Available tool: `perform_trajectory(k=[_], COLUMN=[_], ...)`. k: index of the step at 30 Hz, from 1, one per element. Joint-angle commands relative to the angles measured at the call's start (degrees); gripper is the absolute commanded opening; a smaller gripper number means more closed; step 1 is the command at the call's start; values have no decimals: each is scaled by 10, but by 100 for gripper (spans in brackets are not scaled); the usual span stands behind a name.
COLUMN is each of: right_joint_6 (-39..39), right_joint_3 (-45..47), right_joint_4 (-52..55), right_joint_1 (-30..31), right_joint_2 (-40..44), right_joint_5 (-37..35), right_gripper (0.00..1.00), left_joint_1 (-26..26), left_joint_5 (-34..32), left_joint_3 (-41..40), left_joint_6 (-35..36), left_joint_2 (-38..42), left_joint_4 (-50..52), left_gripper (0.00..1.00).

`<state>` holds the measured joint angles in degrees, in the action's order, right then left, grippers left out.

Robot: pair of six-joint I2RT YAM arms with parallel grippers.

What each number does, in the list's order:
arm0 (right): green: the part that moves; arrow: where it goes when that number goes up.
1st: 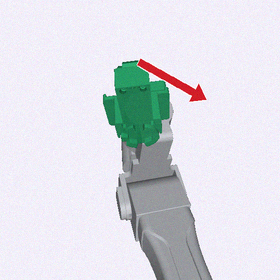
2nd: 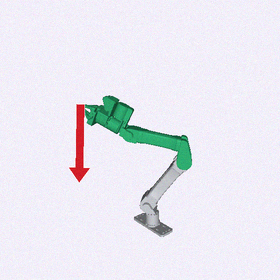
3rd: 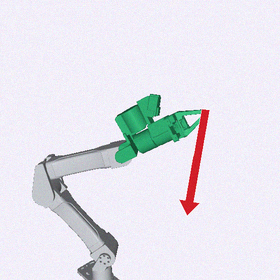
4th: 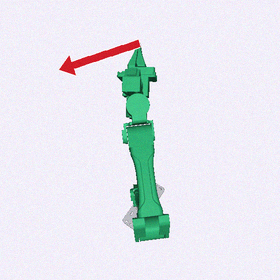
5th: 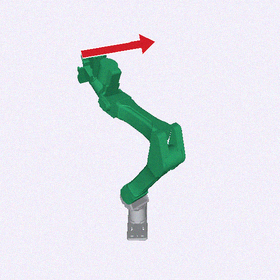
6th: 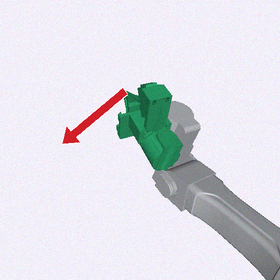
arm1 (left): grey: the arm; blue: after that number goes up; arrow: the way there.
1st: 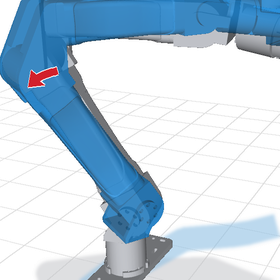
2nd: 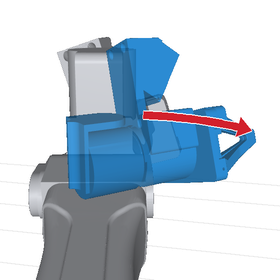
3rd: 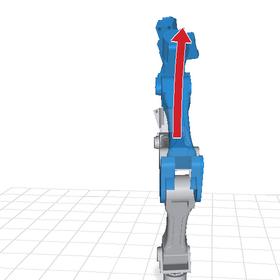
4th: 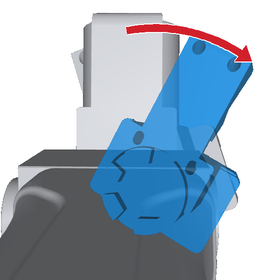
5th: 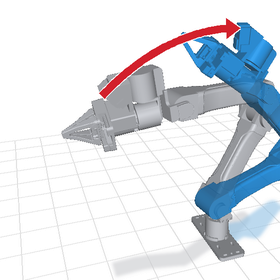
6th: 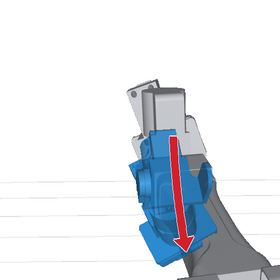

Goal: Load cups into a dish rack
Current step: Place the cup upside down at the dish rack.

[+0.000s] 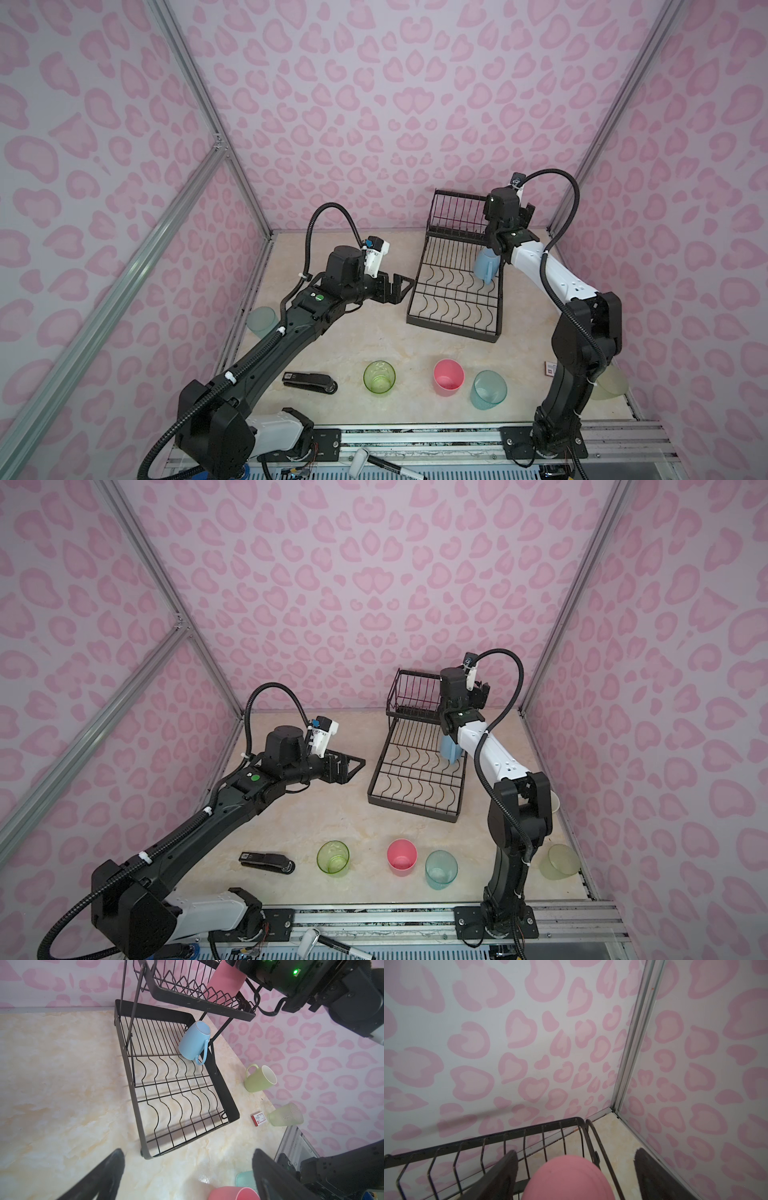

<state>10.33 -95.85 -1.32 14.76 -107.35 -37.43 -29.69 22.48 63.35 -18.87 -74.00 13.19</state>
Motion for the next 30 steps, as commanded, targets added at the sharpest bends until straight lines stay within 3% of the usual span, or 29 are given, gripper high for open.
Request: perform_trajectory(k=[1,13,21,30], right_joint_6=[-3,6,44,81], right_joint_3=[-4,3,32,154], right_joint_4=[15,66,158,269], right_joint_1=[2,2,1,1], right_joint_2=[7,93,180,318], right_joint_5=[-9,28,115,198], right_gripper=[88,89,86,81], left_joint_1=[0,0,0,0], left_joint_5=[-7,-32,-55,-96], left_joint_3=[-3,1,4,28], left_joint_6=[4,2,-8,-22], left_joint_2=[7,4,-8,-45], left_joint_4=[-14,-2,13,58], left_gripper=[99,100,100,97])
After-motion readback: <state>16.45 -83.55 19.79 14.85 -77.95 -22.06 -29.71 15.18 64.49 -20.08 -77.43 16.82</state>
